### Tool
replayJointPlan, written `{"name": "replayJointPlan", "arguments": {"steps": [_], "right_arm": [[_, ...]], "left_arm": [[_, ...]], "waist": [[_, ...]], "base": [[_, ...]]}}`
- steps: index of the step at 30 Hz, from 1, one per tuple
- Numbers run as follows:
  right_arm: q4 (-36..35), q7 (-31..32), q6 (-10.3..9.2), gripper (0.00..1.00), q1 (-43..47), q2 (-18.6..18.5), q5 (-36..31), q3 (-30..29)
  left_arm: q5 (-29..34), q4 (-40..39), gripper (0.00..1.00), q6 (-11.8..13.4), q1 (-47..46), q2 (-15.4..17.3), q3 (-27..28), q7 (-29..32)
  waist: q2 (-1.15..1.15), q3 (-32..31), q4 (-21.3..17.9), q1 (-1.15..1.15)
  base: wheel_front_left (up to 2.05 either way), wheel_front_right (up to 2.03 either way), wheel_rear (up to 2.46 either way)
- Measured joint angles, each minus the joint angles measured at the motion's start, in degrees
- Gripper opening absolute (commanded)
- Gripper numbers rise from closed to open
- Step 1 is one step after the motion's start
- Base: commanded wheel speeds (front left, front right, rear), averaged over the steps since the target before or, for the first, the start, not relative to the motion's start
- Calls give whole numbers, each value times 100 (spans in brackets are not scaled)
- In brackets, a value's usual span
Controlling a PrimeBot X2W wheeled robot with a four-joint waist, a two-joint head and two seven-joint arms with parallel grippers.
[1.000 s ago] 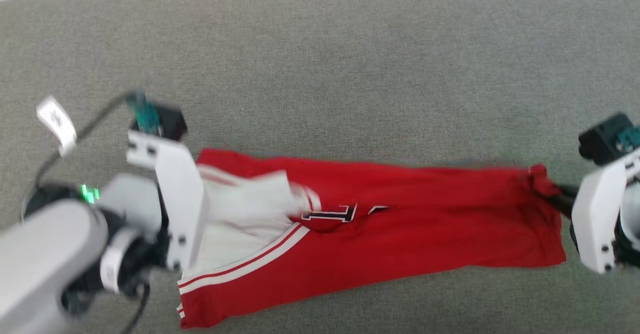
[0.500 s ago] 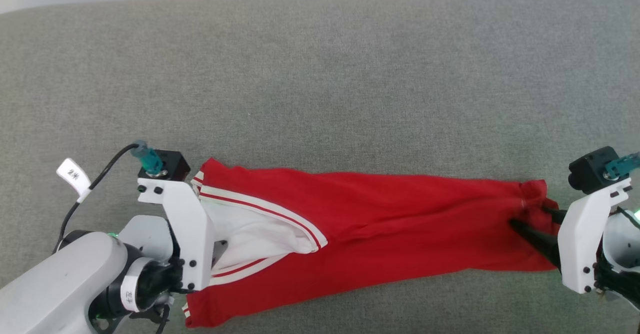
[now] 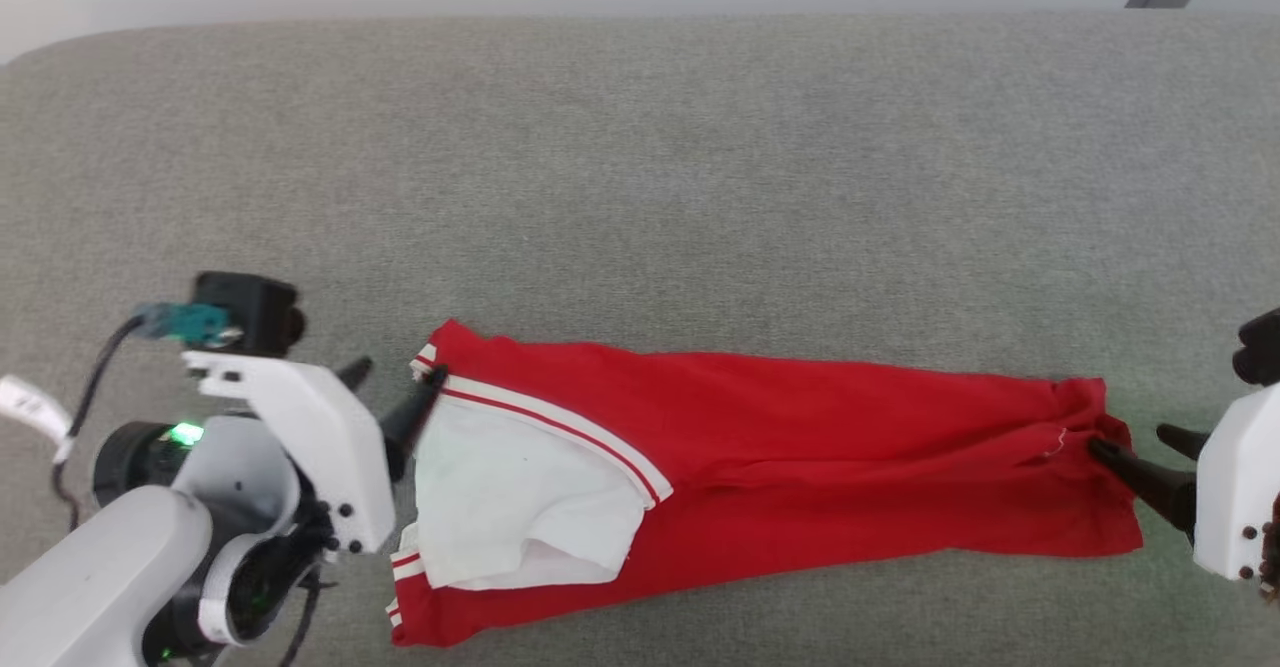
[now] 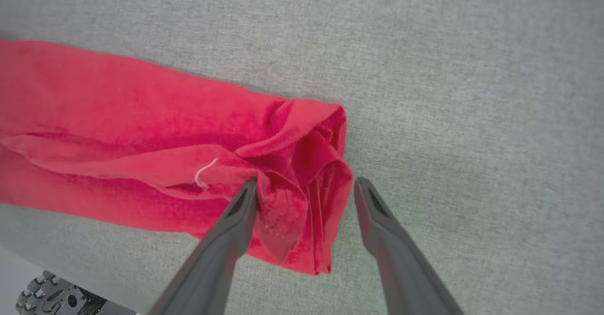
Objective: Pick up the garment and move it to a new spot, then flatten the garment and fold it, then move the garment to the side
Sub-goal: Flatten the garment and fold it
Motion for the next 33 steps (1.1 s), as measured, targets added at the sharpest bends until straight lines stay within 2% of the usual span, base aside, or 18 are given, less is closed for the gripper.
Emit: {"name": "replayJointPlan", "arguments": {"steps": [8,16,17,19,23,25,29,33], "right_arm": [[646,201,0,100,-82,146,254,-54],[1373,220,0,100,-480,159,606,478],[1429,234,-1,50,-511,146,661,559],[1479,288,-2,0,-575,62,805,706],[1500,285,-1,0,-598,43,1144,869],[1494,264,-1,0,-597,-21,1290,895],[1356,134,-1,0,-590,8,1691,833],[1319,22,-1,0,-560,-218,1816,650]], "left_arm": [[220,408,100,-450,532,-133,531,-1752],[365,1022,100,-873,1088,-358,886,-3337],[392,1106,100,-923,1137,-378,945,-3512],[422,1268,100,-991,1249,-453,1062,-3719],[695,1494,100,-1211,1516,-697,1467,-3862],[857,1493,100,-1382,1646,-962,1895,-3877],[1559,1438,100,-1762,2069,-1503,2816,-3884],[2185,1423,100,-2260,2488,-2052,3513,-3884]], "waist": [[0,45,181,0],[0,96,388,0],[0,97,418,0],[0,94,473,0],[0,83,553,0],[0,76,588,0],[0,36,620,0],[0,-23,614,0]], "base": [[0,0,0],[0,0,0],[0,0,0],[0,0,0],[0,0,0],[0,0,0],[0,0,0],[0,0,0]]}}
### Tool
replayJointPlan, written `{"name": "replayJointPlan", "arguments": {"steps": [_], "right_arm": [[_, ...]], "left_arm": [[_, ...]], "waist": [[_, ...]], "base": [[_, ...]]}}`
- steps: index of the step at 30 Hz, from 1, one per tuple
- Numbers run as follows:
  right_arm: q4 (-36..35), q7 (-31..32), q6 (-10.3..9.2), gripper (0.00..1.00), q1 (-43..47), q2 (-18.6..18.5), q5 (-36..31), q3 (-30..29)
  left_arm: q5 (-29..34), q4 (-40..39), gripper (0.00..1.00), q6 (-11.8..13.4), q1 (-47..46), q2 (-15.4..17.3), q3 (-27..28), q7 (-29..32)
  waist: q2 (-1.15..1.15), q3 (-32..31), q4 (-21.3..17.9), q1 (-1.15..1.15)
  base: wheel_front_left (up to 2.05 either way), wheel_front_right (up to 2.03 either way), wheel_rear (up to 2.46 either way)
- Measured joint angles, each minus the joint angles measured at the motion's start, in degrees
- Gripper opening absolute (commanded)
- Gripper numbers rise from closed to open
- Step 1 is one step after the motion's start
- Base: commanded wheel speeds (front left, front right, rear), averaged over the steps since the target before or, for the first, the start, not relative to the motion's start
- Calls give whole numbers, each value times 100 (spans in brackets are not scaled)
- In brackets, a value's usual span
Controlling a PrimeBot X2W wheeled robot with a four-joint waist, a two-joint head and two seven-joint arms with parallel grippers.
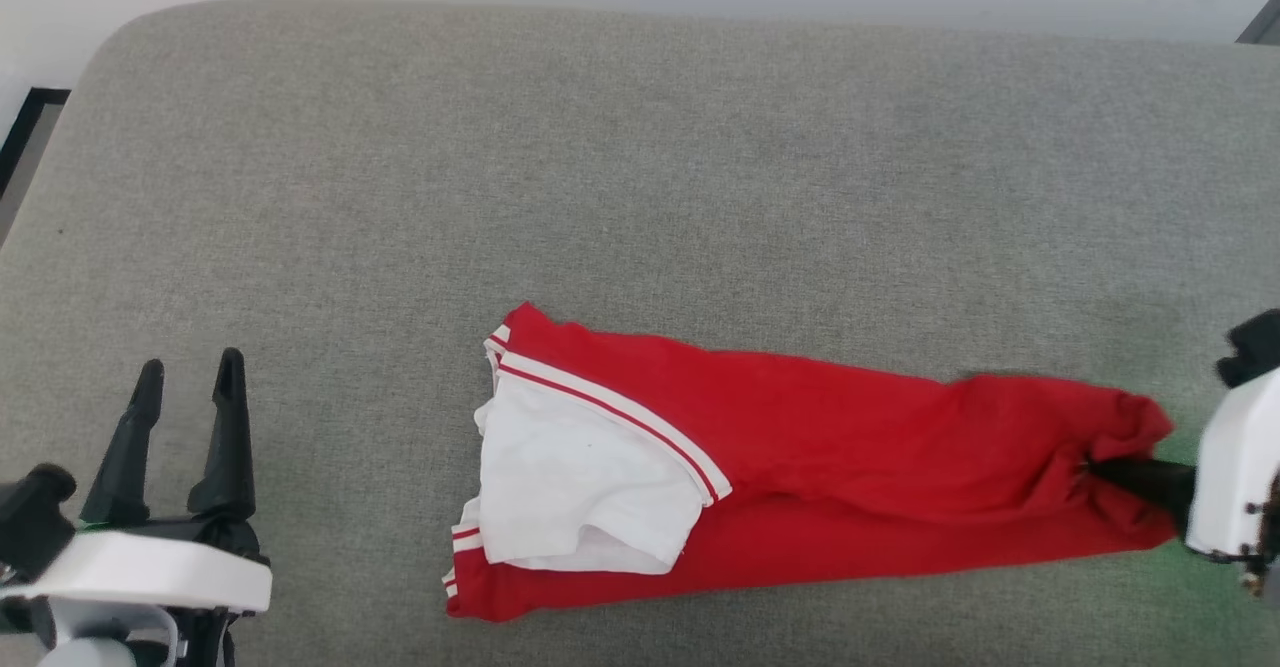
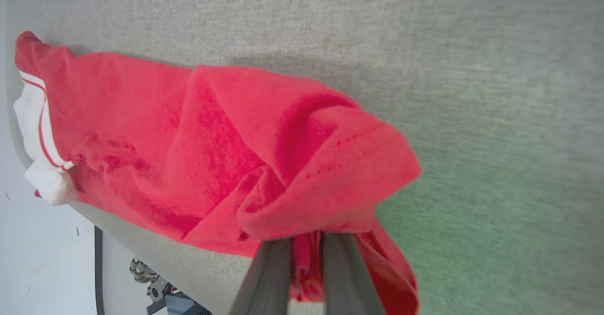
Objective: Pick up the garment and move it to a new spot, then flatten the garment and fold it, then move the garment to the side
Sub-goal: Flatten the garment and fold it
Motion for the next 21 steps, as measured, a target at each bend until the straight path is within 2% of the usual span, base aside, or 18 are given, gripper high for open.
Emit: {"name": "replayJointPlan", "arguments": {"steps": [5,10,13,21], "right_arm": [[149,-129,2,0,104,-244,48,-283],[476,-248,2,0,108,-528,47,-639],[775,-344,2,0,90,-706,-51,-814],[1535,-687,2,0,-190,-962,-428,-1001]], "left_arm": [[790,-103,100,-556,258,-636,831,0],[1404,-209,100,-913,380,-1121,1385,-1],[1568,-219,100,-999,397,-1338,1561,-1],[1657,-220,100,-1036,398,-1569,1551,0]], "waist": [[0,-74,-39,0],[0,-123,-113,0],[0,-143,-157,0],[0,-143,-285,0]], "base": [[0,0,0],[0,0,0],[0,0,0],[0,0,0]]}}
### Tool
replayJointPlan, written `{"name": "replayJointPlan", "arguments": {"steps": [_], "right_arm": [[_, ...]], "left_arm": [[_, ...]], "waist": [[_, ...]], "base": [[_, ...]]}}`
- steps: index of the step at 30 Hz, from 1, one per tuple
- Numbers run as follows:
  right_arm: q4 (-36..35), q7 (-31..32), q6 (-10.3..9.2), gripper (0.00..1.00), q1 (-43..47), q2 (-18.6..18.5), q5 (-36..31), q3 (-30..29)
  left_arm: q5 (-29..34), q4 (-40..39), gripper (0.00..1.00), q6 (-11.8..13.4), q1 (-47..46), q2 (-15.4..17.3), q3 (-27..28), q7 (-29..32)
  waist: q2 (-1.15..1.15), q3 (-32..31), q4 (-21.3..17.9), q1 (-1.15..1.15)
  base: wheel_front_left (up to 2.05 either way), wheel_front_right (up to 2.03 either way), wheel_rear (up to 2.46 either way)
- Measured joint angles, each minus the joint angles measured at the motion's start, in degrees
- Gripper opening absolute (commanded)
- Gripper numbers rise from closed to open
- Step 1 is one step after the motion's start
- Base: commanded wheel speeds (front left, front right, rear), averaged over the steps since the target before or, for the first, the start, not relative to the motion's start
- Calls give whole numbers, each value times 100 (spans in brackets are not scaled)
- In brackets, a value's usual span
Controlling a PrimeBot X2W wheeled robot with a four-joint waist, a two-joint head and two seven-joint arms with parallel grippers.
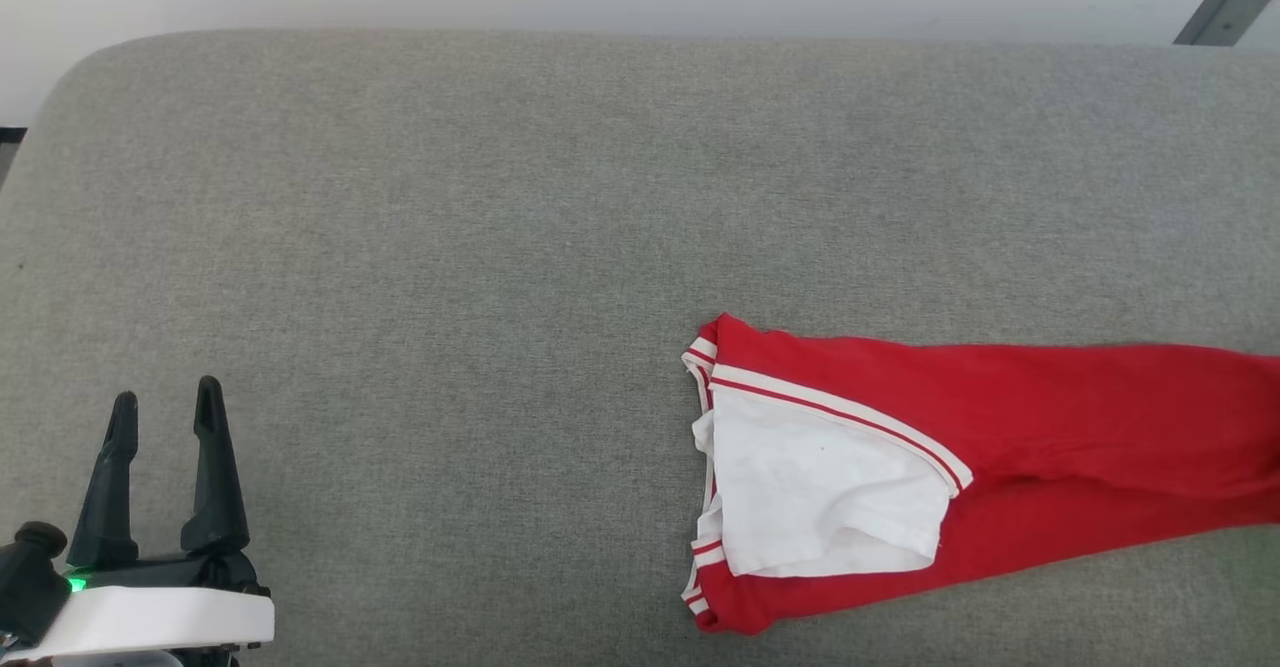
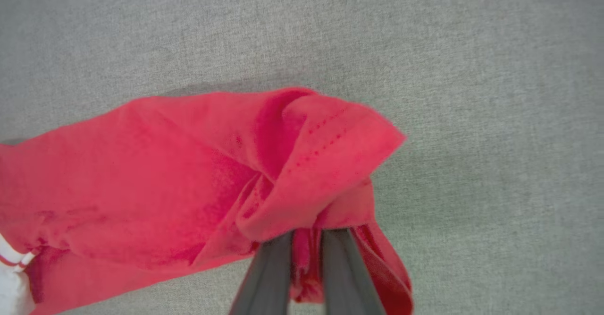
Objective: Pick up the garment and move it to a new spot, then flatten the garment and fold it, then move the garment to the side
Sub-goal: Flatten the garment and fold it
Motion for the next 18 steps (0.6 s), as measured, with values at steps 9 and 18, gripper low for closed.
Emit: {"name": "replayJointPlan", "arguments": {"steps": [9,18], "right_arm": [[-1096,190,-1,0,126,77,500,234],[-2722,413,-1,0,516,392,821,733]], "left_arm": [[2,-105,100,-1,2,-15,10,0],[15,-132,100,-1,7,-26,-90,-1]], "waist": [[0,-9,-98,0],[0,-18,-22,0]], "base": [[0,0,0],[0,0,0]]}}
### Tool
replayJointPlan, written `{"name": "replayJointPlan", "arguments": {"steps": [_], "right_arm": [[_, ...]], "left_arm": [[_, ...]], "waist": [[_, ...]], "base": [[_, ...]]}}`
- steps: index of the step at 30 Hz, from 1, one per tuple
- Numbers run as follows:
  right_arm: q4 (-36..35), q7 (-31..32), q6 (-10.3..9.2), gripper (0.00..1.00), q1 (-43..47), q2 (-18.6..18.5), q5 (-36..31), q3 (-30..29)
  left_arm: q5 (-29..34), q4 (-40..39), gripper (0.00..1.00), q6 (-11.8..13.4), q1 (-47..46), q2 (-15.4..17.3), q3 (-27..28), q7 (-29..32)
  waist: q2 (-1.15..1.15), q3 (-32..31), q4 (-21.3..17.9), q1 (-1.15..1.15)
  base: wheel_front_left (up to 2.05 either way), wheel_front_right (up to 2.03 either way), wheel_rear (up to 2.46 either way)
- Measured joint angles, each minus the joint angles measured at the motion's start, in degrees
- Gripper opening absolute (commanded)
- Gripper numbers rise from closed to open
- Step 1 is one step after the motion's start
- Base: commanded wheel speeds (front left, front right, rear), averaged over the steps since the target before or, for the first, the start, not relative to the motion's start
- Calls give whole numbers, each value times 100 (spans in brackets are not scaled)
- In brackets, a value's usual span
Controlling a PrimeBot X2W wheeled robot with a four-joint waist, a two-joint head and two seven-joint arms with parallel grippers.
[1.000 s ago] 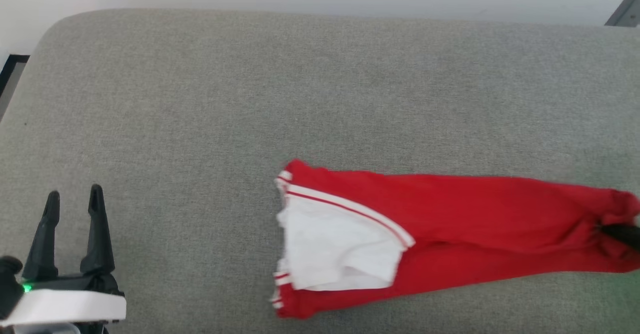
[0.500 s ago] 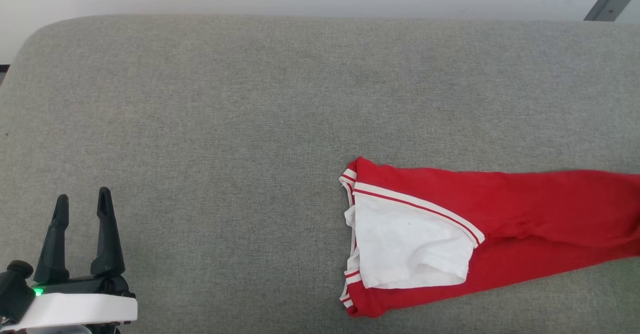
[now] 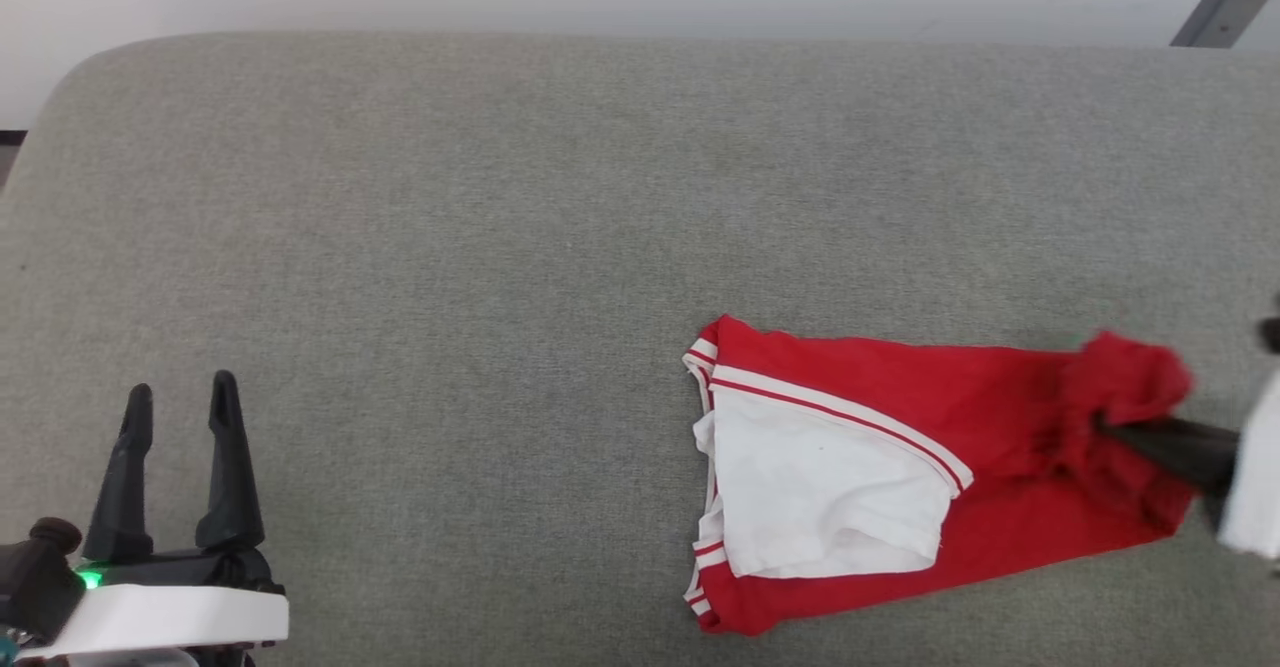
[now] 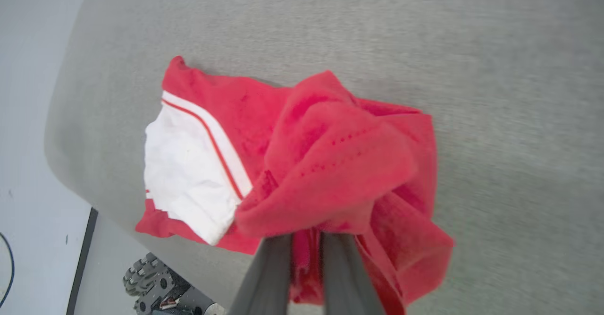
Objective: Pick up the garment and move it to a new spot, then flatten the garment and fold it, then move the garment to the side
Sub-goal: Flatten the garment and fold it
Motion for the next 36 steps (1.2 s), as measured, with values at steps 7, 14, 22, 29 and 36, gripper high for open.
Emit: {"name": "replayJointPlan", "arguments": {"steps": [7,14,22,29,36], "right_arm": [[-478,118,0,0,-246,513,-199,758],[-129,33,0,0,-641,972,-369,1391],[263,-158,0,100,-954,1139,-531,1919],[-56,-436,0,100,-929,848,-550,1947],[-457,-967,0,100,-575,502,-709,1426]], "left_arm": [[-57,109,100,0,-54,-29,-241,0],[-113,218,100,0,-216,-40,-480,0],[-189,252,100,0,-244,-67,-538,0],[-263,238,100,0,-70,-7,-447,0],[-264,154,100,-1,109,62,-313,0]], "waist": [[0,0,240,0],[0,-18,576,0],[0,-107,779,0],[0,-280,685,0],[0,-457,426,0]], "base": [[0,0,0],[0,0,0],[0,0,0],[0,0,0],[0,0,0]]}}
